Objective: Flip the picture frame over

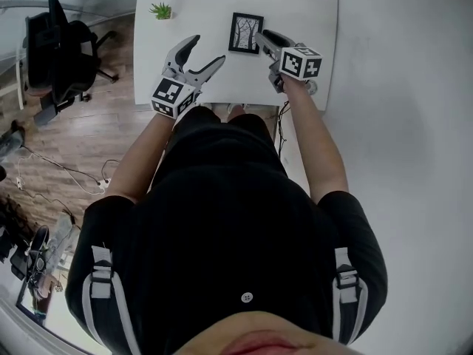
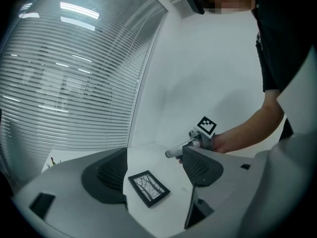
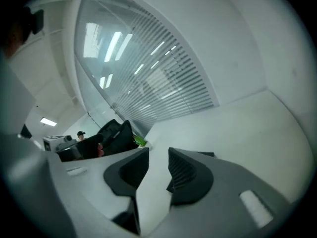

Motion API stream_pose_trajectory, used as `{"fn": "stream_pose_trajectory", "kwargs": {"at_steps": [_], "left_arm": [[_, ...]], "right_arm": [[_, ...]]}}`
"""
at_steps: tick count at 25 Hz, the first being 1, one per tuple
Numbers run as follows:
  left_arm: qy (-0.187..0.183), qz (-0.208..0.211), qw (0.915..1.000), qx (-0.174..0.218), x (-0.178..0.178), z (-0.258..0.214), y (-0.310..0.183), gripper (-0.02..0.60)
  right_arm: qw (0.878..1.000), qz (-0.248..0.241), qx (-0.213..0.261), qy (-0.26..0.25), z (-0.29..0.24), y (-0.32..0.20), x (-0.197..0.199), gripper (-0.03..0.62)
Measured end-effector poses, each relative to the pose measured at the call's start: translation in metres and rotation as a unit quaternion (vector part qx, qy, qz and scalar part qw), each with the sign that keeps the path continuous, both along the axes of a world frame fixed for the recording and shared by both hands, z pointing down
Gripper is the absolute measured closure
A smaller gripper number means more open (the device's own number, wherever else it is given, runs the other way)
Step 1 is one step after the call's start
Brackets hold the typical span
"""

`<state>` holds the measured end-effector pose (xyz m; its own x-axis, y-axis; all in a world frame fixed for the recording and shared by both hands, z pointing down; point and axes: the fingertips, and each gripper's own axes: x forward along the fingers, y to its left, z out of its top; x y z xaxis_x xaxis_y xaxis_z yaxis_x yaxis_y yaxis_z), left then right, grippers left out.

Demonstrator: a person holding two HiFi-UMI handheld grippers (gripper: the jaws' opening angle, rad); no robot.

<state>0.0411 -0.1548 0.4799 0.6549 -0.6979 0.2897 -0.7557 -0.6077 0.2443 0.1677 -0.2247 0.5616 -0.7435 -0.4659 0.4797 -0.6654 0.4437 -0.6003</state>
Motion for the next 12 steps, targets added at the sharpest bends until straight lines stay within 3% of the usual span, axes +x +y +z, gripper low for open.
{"fn": "stream_pose_trajectory", "kwargs": {"at_steps": [7, 12], "left_arm": [[0.019, 0.007, 0.9991, 0.037, -0.001, -0.050, 0.003, 0.237], [0.025, 0.009, 0.9967, 0.077, -0.004, -0.089, 0.006, 0.303]], "right_arm": [[0.986, -0.058, 0.154, -0.027, -0.121, 0.040, -0.016, 0.473], [0.967, -0.072, 0.244, -0.006, -0.178, 0.057, -0.022, 0.513]]}}
